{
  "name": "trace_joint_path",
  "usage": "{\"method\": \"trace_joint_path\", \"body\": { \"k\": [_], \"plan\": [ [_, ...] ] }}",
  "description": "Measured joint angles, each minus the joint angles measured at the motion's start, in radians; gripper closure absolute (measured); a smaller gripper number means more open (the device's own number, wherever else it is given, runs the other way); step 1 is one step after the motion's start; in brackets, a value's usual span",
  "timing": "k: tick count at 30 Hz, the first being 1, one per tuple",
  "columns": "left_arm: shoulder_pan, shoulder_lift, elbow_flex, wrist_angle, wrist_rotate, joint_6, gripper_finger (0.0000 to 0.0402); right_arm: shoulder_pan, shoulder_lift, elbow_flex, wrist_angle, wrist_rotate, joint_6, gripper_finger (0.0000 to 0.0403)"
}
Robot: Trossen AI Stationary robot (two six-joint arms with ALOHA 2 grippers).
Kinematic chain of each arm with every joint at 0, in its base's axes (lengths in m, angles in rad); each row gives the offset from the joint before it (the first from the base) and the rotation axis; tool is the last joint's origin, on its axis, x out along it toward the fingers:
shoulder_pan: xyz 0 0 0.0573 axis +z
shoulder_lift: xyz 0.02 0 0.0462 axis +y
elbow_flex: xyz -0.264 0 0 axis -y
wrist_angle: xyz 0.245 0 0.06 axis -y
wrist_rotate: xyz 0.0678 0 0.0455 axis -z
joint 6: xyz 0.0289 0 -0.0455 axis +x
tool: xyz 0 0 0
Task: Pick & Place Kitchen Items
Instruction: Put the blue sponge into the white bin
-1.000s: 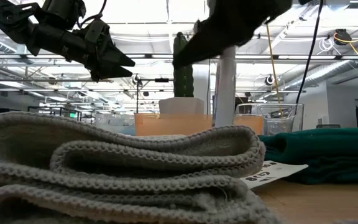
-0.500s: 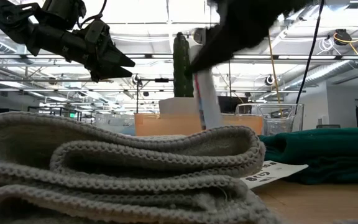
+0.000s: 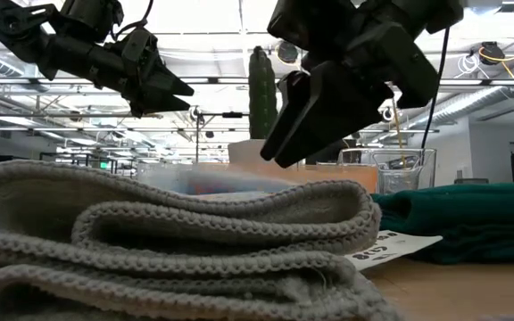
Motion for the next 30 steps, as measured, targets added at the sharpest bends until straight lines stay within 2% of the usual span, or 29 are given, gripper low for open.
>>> {"method": "trace_joint_path", "body": {
  "k": [4, 9, 14, 18, 27, 30],
  "plan": [
    [0.000, 0.000, 0.000, 0.000, 0.000, 0.000, 0.0144, -0.007, 0.000, 0.000, -0.005, 0.000, -0.002, 0.0206],
    [0.000, 0.000, 0.000, 0.000, 0.000, 0.000, 0.0144, -0.013, 0.000, -0.002, -0.025, 0.005, -0.090, 0.0206],
    [0.000, 0.000, 0.000, 0.000, 0.000, 0.001, 0.0144, -0.016, 0.000, -0.060, 0.055, 0.003, -0.165, 0.0206],
    [0.000, 0.000, 0.000, 0.000, 0.000, 0.001, 0.0144, -0.036, 0.000, -0.111, 0.125, 0.001, -0.172, 0.0206],
    [0.000, 0.000, 0.000, 0.000, 0.000, 0.002, 0.0144, -0.079, -0.001, -0.178, 0.140, -0.032, -0.176, 0.0206],
    [0.000, 0.000, 0.000, 0.000, 0.000, 0.002, 0.0144, -0.079, -0.001, -0.191, 0.208, -0.036, -0.207, 0.0206]
  ]
}}
